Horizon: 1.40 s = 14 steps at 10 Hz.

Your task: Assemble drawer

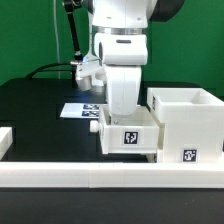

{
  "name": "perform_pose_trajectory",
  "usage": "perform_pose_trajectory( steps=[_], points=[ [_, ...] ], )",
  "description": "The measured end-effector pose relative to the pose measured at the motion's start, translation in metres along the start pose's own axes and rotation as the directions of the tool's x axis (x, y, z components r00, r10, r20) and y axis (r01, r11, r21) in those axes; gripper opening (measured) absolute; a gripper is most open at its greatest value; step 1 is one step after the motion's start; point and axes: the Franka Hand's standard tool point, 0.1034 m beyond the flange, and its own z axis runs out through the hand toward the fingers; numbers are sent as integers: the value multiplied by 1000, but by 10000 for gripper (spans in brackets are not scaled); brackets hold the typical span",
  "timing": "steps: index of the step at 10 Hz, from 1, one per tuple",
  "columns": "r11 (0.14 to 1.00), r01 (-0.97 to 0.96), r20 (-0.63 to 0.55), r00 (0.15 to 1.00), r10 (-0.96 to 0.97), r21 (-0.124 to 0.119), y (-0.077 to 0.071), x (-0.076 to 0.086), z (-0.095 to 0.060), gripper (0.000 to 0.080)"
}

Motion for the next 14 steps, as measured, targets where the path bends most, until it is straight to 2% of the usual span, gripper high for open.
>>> perform_pose_trajectory(
  steps=[7,8,9,11,14],
  points=[
    [1000,-3,2,1000,3,-8,1,-1,-6,42],
    [1000,-3,0,1000,3,-26,3,-1,-5,42],
    [1000,-4,0,1000,4,-22,2,-1,-5,42],
    [999,-2,-2,1000,2,-44,4,1,-5,42],
    [999,-4,-4,1000,4,-46,6,7,-6,42]
  ],
)
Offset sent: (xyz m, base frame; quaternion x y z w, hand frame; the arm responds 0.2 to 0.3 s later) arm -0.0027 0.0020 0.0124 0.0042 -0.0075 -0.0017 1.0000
